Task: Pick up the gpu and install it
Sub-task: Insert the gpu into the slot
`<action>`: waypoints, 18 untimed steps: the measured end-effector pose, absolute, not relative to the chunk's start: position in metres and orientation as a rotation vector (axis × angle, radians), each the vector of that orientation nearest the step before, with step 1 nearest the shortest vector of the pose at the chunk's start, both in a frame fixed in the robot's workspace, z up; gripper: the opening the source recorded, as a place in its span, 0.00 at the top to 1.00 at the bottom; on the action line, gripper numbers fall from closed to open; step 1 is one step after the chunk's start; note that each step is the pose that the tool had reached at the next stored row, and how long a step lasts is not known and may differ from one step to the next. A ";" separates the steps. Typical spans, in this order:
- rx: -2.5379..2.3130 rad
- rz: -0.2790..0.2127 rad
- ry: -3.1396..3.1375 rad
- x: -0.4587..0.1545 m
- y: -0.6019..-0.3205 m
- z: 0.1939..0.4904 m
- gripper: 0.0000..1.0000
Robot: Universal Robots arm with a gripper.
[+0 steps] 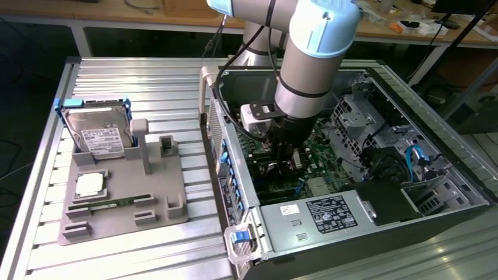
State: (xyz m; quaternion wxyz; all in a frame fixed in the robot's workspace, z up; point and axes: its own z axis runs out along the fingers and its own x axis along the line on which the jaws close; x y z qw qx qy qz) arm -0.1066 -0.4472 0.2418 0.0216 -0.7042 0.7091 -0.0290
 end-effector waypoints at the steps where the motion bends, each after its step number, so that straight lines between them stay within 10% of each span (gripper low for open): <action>1: -2.183 -0.090 2.198 -0.107 -0.447 0.242 0.59; 18: -2.179 -0.120 2.194 -0.109 -0.444 0.254 0.59</action>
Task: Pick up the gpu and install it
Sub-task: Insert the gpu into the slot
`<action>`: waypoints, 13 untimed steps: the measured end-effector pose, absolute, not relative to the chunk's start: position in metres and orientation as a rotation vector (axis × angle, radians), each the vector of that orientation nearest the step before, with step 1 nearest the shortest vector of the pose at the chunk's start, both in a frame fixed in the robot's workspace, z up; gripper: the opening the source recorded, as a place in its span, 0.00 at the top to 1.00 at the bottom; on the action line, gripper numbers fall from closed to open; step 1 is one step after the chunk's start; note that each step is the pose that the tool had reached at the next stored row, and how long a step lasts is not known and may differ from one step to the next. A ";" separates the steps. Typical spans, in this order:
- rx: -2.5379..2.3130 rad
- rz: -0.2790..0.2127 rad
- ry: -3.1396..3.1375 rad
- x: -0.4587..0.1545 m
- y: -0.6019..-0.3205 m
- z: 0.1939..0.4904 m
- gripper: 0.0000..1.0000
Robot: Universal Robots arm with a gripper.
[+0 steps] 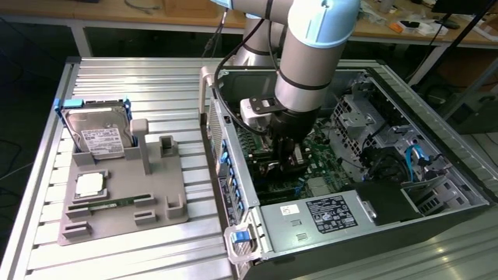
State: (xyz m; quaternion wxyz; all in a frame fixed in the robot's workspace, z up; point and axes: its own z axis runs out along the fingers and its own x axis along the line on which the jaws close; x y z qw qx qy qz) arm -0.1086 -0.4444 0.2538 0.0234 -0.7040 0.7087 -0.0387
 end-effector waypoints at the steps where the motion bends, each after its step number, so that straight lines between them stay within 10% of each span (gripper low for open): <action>1: -2.179 -0.122 2.194 -0.109 -0.444 0.255 0.59; 13: -2.175 -0.150 2.189 -0.109 -0.440 0.268 0.59</action>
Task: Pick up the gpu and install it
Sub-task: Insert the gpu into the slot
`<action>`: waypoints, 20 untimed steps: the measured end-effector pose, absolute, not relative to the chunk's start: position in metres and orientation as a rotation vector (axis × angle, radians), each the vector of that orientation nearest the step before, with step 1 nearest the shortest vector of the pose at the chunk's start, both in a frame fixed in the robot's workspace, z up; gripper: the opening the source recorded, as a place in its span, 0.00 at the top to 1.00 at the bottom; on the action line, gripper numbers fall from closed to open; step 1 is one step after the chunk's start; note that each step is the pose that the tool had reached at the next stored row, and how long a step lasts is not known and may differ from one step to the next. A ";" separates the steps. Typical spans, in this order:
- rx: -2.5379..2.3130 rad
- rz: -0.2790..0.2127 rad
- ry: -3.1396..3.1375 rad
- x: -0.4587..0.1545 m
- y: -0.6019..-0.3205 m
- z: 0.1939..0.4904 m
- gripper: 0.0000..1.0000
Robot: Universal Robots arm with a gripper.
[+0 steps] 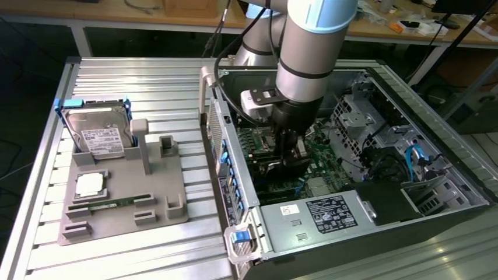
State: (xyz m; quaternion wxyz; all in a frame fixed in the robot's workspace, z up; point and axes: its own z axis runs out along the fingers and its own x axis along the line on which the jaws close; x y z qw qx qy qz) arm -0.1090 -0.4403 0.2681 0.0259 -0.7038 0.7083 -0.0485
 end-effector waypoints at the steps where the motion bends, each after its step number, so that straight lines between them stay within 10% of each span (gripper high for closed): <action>1: -2.175 -0.152 2.189 -0.109 -0.440 0.269 0.59; 20: -2.171 -0.171 2.185 -0.109 -0.438 0.279 0.59</action>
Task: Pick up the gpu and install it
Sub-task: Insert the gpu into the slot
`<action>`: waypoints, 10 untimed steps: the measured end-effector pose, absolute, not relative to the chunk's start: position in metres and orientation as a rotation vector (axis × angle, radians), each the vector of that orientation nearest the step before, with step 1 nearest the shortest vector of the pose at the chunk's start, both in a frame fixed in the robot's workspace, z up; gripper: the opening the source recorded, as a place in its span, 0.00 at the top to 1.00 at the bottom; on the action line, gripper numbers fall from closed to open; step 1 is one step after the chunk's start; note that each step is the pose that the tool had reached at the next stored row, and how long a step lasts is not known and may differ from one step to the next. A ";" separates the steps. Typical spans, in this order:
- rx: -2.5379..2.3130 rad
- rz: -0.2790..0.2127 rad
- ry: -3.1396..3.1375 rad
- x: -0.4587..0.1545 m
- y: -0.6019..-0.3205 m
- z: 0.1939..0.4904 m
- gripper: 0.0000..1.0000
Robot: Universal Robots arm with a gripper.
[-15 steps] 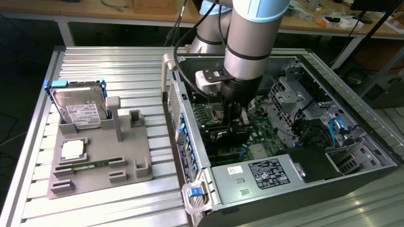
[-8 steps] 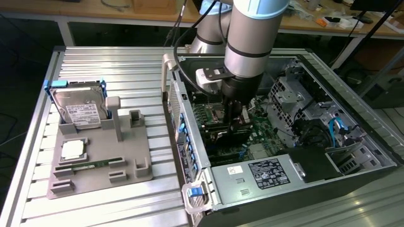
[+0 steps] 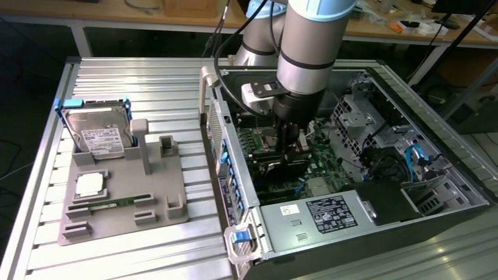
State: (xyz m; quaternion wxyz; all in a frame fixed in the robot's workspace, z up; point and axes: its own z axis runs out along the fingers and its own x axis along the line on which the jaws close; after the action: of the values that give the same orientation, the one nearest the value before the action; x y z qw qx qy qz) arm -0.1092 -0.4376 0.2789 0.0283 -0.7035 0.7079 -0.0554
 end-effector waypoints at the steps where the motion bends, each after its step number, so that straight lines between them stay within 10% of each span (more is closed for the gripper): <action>1: -2.171 -0.171 2.185 -0.109 -0.438 0.279 0.61; 10: -2.171 -0.171 2.185 -0.109 -0.438 0.279 0.89</action>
State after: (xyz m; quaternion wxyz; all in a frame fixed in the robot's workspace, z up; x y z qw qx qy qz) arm -0.1092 -0.4376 0.2789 0.0283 -0.7035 0.7079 -0.0554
